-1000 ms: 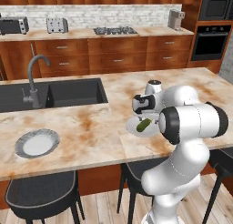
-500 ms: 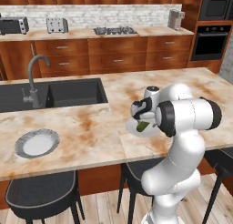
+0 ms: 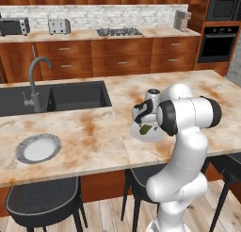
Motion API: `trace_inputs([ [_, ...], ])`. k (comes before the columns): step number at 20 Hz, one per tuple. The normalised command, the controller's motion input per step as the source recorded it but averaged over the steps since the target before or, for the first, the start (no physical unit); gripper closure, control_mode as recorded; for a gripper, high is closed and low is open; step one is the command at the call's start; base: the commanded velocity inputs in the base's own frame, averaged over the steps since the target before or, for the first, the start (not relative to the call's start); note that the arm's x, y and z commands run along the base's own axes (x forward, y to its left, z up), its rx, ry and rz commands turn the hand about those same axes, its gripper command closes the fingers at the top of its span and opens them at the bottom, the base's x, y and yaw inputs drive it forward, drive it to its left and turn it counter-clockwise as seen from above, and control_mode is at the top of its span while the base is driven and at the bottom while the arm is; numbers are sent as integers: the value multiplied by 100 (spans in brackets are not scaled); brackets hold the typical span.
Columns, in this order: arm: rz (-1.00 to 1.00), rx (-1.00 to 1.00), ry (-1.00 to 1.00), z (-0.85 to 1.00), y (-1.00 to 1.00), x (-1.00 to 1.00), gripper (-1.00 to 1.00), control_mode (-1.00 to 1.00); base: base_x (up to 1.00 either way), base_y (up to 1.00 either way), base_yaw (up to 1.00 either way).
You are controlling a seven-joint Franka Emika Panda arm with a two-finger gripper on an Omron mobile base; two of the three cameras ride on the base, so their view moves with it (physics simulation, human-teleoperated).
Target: Transport the fish and cucumber to the fridge. Place the fish on the rack containing meat and place the cucumber on the rack containing the vegetable, ensuring meats and vegetables are on different racks.
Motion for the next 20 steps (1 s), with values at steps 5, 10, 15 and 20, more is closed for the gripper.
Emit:
trace_inputs([
  [5,0,0,2,-26,1,1,-100,-100,0,0,0],
  [10,-1,0,6,-27,12,0,100,-100,0,0,0],
  [15,-2,0,12,-42,26,0,100,-100,0,0,0],
  [20,-4,0,3,-17,6,0,100,-100,0,0,0],
])
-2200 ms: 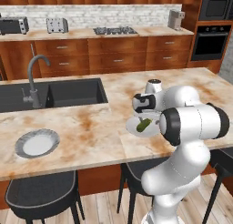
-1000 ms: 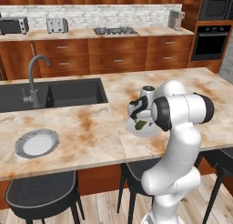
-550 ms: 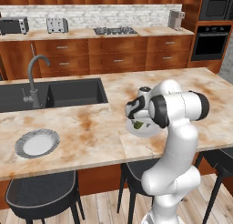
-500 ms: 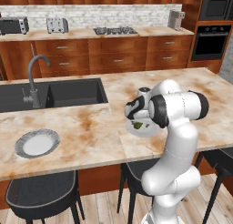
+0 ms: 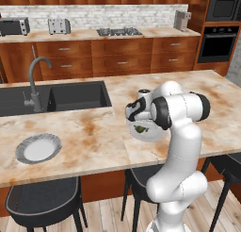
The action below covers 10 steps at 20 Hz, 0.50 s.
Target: Transport the fish and cucumber to the fridge. Place the fish on the rack containing meat and place the cucumber on the rack containing the vegetable, ensuring meats and vegetables are on different racks.
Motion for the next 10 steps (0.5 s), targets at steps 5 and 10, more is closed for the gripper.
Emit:
trace_inputs([
  [5,-2,2,-4,5,-14,-44,100,-100,0,0,0],
  [10,1,10,-23,78,-36,-99,100,-100,0,0,0],
])
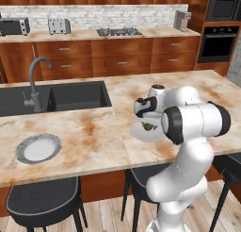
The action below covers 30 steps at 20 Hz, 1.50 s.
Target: Transport the fish and cucumber to the fridge. Place the fish on the rack containing meat and place the cucumber on the rack containing the vegetable, ensuring meats and vegetables are on different racks.
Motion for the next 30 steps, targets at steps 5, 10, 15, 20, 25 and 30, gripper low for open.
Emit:
trace_inputs([
  [5,12,3,-3,87,-31,-100,100,-100,0,0,0],
  [10,19,0,-8,94,-11,-100,100,-100,0,0,0],
  [15,19,-2,-15,82,20,-100,100,-100,0,0,0],
  [20,15,-5,-30,80,11,-100,100,-100,0,0,0],
  [25,3,-2,-10,100,0,-98,100,-100,0,0,0],
  [30,0,2,-5,100,0,-92,100,-100,0,0,0],
])
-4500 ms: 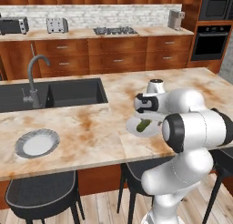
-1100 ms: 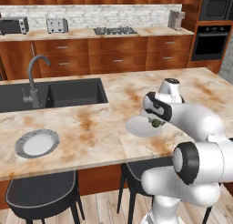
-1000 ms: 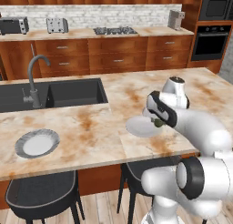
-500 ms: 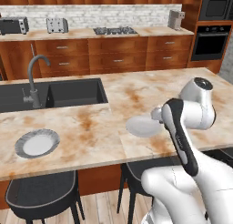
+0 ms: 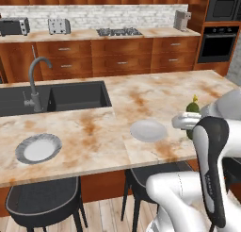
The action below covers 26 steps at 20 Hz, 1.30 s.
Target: Transport the fish and cucumber to the fridge. Place the fish on the rack containing meat and place the cucumber on the rack containing the vegetable, ensuring meats and vegetables are on different racks.
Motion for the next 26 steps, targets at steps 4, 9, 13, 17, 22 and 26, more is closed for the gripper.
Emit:
trace_inputs([
  [4,0,1,-8,72,5,-100,100,-100,0,0,0],
  [9,0,0,-15,98,15,-94,100,-100,0,0,0],
  [13,0,0,0,54,14,-64,100,100,-25,3,0],
  [17,0,0,0,0,0,0,100,100,-100,49,0],
  [22,0,0,0,0,0,0,100,100,-95,100,4],
  [26,0,0,0,0,0,0,100,100,-48,100,4],
])
